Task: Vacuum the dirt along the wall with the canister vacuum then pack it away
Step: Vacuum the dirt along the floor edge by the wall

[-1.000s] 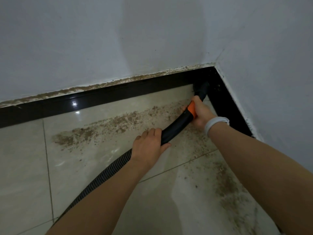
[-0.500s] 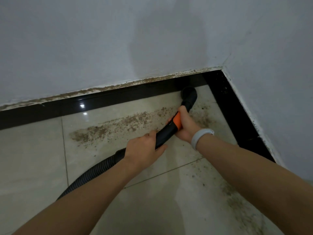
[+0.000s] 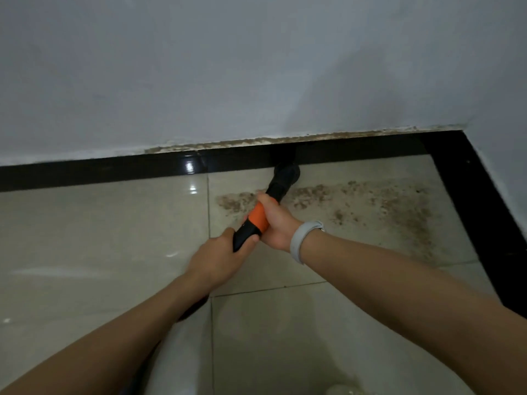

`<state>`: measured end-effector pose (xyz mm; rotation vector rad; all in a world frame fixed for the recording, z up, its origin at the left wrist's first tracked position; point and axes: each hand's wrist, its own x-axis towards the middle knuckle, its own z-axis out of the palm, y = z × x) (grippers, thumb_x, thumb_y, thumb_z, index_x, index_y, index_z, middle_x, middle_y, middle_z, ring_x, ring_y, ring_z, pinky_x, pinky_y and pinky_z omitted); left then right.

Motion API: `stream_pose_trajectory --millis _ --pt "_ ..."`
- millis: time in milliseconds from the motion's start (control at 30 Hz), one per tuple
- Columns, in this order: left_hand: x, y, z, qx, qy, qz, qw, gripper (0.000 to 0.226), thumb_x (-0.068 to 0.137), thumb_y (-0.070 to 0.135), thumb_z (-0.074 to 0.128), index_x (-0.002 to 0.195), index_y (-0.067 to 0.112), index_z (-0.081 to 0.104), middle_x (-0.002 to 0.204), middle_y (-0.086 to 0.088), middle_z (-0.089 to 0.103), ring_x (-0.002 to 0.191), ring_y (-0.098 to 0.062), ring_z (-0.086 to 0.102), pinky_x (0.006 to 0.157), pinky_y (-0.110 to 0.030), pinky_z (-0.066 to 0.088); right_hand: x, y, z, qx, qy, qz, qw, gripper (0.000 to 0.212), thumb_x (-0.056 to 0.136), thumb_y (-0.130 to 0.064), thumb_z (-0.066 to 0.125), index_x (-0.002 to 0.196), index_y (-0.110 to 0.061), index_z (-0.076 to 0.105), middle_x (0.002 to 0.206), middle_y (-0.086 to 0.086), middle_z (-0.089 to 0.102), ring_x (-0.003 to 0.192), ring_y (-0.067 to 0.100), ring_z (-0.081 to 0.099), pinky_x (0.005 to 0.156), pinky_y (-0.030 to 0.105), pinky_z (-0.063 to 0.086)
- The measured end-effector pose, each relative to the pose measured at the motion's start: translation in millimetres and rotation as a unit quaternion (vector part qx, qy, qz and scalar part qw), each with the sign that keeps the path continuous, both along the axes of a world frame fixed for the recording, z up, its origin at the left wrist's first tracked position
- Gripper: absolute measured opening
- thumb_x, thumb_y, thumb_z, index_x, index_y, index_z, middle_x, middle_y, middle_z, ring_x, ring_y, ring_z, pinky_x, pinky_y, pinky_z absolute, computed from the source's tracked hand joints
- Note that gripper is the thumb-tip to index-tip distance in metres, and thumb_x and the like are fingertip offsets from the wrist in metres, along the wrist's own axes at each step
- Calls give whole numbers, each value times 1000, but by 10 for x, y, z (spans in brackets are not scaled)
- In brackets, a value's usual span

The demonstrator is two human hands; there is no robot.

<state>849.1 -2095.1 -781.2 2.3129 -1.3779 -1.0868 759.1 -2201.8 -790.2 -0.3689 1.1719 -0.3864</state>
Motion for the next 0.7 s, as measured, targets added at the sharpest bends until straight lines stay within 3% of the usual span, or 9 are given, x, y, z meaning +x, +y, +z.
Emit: stream_pose_trajectory --millis 67,200,367,467,600,700 --pt "170 200 23 8 22 48 999 47 88 60 43 90 14 51 80 -10 65 70 -28 65 71 -41 55 239 152 36 6 -2 31 999 29 92 -31 58 104 -9 44 78 8 48 66 21 55 71 37 50" --pt "443 577 58 -15 50 150 987 44 88 56 46 85 13 53 68 -9 65 54 -23 64 60 -38 55 699 388 81 2 -11 86 996 32 95 -36 52 109 -9 42 85 9 50 72 22 56 83 40 49" --pt "658 885 28 -40 66 226 971 39 89 52 48 79 15 52 61 -6 63 40 -9 58 41 -18 43 1129 573 125 -5 -20 131 991 26 97 -30 51 104 -6 43 84 11 51 67 24 58 80 41 51" --pt "741 958 29 -37 87 238 967 35 90 50 49 81 16 52 65 -7 64 42 -10 59 42 -16 44 1281 664 90 -34 25 149 988 24 97 -30 50 86 -10 43 81 10 53 66 23 59 82 43 54" --pt "734 965 24 -29 89 209 974 34 90 49 50 95 16 50 78 -6 65 57 -17 65 60 -31 52 1284 739 19 -47 59 140 987 26 97 -33 46 83 -12 41 75 9 53 67 23 59 90 47 52" --pt "712 931 27 -21 114 193 974 36 91 50 48 96 14 50 71 -4 63 48 -13 60 50 -24 50 1203 821 10 -47 62 148 986 26 97 -35 46 84 -12 44 75 9 54 66 23 59 91 46 52"
